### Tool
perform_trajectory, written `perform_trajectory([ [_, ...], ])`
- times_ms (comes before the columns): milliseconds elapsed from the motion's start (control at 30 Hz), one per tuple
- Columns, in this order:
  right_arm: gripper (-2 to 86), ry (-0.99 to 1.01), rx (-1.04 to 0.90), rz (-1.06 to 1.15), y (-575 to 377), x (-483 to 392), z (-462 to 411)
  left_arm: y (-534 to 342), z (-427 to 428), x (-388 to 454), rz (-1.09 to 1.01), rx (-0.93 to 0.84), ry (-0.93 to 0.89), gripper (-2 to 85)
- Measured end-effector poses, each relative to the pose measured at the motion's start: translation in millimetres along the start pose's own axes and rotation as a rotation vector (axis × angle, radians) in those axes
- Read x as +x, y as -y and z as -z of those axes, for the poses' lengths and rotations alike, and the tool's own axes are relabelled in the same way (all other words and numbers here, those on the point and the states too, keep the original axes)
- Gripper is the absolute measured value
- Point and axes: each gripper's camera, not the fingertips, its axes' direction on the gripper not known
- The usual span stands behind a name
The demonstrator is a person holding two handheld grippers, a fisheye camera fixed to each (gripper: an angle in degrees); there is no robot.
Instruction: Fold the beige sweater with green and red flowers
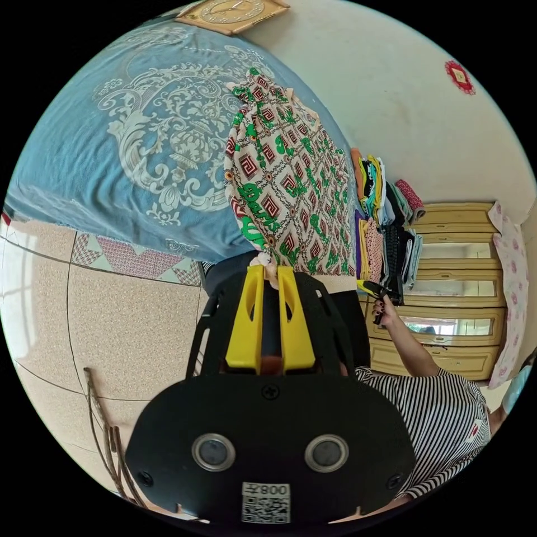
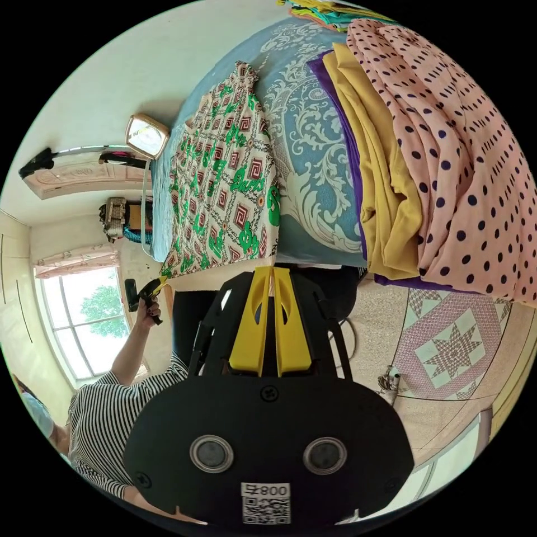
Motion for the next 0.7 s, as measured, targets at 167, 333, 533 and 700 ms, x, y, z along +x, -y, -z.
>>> perform_trajectory([
  [167, 0.2, 0.005, 0.037, -0.037, 7.3, 18.7, 19.1, 12.3, 36.4, -25.8, 0.031, 0.056, 0.05, 7.5],
  [333, 0.3, -0.016, 0.135, -0.005, 30.6, 20.3, 65.6, 68.7, 75.3, -46.5, 0.059, 0.132, 0.056, 7.8],
  [533, 0.6, -0.033, 0.201, 0.105, 110.3, -14.5, 97.8, 196.5, 84.4, -59.1, 0.084, 0.2, 0.042, 7.9],
  [700, 0.8, -0.036, 0.22, 0.174, 192.2, -37.8, 103.5, 293.1, 84.8, -79.4, 0.156, 0.26, 0.094, 7.9],
])
